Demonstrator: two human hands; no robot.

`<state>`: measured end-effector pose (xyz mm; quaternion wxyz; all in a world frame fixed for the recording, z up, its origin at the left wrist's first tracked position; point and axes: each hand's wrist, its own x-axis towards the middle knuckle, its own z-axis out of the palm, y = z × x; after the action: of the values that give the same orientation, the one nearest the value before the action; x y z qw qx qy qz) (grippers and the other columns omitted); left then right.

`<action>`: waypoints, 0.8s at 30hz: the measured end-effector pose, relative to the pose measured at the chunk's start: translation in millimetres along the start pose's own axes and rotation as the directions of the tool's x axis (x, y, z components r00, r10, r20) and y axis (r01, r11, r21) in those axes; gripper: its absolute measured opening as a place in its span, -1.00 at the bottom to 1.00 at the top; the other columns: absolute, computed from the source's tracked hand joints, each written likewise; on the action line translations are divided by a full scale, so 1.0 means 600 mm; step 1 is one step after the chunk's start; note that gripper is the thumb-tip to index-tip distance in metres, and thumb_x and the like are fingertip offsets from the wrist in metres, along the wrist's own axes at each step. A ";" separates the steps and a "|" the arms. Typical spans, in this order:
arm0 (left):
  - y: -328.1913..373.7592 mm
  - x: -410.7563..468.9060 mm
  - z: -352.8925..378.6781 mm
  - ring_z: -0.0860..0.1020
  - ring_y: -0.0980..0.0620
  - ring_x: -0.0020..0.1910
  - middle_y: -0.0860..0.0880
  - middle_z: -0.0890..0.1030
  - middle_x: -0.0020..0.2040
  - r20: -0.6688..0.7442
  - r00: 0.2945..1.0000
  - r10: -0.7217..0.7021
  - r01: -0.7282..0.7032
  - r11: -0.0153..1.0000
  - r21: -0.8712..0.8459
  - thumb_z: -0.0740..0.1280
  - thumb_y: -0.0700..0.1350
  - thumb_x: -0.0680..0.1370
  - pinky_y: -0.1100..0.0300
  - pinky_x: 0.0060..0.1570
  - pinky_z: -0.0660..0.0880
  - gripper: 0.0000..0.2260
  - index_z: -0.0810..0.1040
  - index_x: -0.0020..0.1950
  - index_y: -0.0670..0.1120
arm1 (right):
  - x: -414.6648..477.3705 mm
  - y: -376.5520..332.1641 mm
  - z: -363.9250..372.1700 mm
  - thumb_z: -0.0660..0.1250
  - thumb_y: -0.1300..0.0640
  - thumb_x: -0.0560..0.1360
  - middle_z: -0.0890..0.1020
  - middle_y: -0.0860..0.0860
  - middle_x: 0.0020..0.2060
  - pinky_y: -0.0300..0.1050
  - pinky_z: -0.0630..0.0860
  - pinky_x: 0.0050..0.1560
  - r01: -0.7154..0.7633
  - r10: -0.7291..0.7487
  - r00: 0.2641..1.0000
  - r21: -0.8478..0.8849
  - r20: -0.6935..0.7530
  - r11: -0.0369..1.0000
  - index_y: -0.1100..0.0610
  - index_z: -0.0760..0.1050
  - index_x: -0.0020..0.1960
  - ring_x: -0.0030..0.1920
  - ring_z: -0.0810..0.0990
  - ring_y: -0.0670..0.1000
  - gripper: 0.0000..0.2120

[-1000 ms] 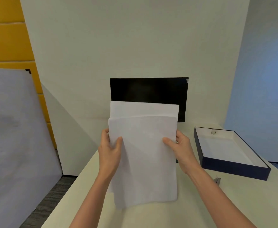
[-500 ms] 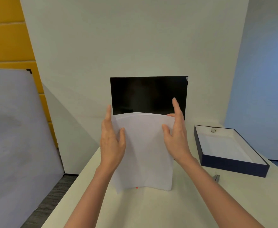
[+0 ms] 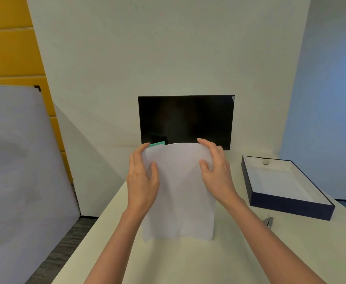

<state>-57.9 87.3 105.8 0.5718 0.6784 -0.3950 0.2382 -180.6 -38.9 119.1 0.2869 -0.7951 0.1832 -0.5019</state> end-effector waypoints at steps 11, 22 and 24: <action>-0.032 -0.045 0.009 0.58 0.22 0.04 0.26 0.57 -0.01 0.154 0.926 -0.346 0.376 0.886 -0.273 0.28 -0.15 0.57 0.25 0.00 0.50 -0.76 0.41 0.14 0.16 | -0.005 -0.004 -0.009 0.17 0.35 0.56 0.42 -0.06 0.19 -0.64 0.33 -0.03 -0.042 0.043 0.999 0.051 -0.007 0.998 -0.01 0.39 0.33 0.07 0.41 -0.29 -0.58; 0.096 0.044 -0.007 0.44 0.06 -0.28 0.12 0.45 -0.23 0.330 0.893 0.305 -0.336 0.941 0.041 0.21 -0.18 0.58 0.16 -0.29 0.35 -0.95 0.38 0.02 -0.04 | 0.081 -0.116 -0.146 0.43 0.09 0.38 0.66 -0.09 -0.01 0.09 0.52 0.15 0.073 0.060 0.882 -0.262 0.467 0.962 -0.05 0.55 0.10 0.00 0.62 -0.08 -0.70; 0.100 0.046 -0.010 0.51 0.02 -0.17 0.10 0.52 -0.14 0.360 0.885 0.296 -0.347 0.934 0.084 0.24 -0.10 0.58 0.16 -0.25 0.34 -0.93 0.38 0.04 -0.01 | 0.066 -0.089 -0.148 0.38 0.17 0.47 0.68 -0.06 -0.11 -0.10 0.59 -0.09 -0.054 0.118 0.900 -0.159 0.420 0.986 0.01 0.61 -0.03 -0.12 0.65 -0.12 -0.89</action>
<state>-89.7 83.7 164.1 0.3958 0.6743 -0.5767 0.2367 -243.5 -44.8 210.1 0.2840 -0.8955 0.1865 -0.2876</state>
